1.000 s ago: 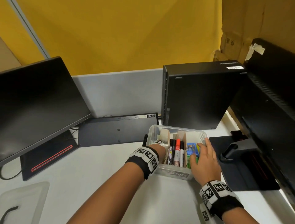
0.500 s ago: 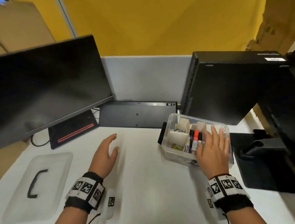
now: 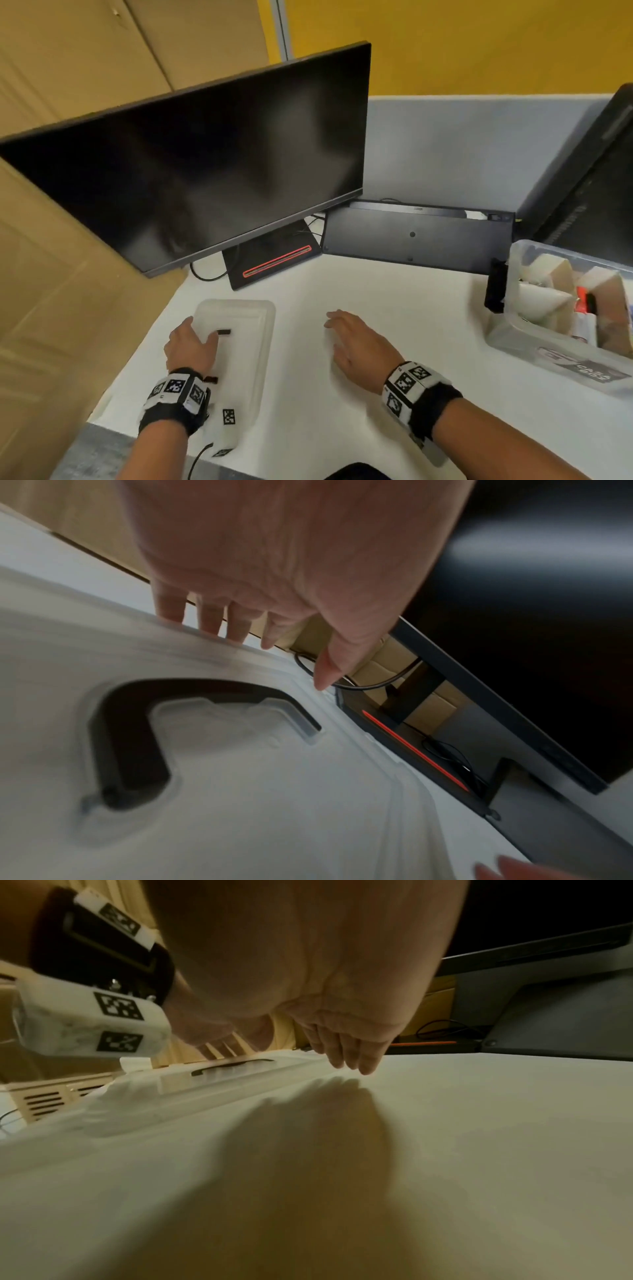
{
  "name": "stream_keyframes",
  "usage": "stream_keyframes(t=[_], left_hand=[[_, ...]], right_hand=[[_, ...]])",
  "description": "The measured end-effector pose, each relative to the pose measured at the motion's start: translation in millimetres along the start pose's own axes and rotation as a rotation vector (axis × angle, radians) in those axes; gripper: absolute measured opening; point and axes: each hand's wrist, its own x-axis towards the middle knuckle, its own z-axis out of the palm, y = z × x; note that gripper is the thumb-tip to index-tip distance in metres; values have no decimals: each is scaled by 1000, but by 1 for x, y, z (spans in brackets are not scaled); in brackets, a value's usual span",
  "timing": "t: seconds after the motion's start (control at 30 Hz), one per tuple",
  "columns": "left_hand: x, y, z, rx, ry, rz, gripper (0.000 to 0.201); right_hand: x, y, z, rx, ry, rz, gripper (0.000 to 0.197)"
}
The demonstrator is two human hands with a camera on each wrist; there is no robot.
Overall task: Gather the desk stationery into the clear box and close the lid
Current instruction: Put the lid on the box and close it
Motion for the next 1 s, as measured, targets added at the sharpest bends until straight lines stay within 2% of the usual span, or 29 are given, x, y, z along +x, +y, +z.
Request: stream_keyframes(t=[0.17, 0.27, 0.4, 0.53, 0.63, 0.7, 0.9, 1.0], left_hand=[[36, -17, 7, 19, -128, -91, 73], [39, -14, 12, 28, -136, -63, 63], [38, -9, 14, -39, -149, -64, 62], [41, -3, 8, -281, -113, -134, 49], [41, 8, 1, -411, -168, -73, 37], [36, 22, -6, -445, -178, 44, 33], [-5, 90, -40, -507, -250, 573, 24], [-33, 128, -53, -546, -331, 781, 27]], right_hand=[[49, -34, 53, -61, -230, 29, 57], [62, -48, 66, -126, -316, 13, 62], [69, -51, 72, -177, -388, -29, 67], [69, -44, 68, -151, -388, 22, 74], [68, -40, 54, -89, -313, 79, 74], [69, -34, 42, -69, -189, 115, 72], [55, -19, -18, 9, 354, 110, 69], [37, -16, -51, 63, 450, 84, 63]])
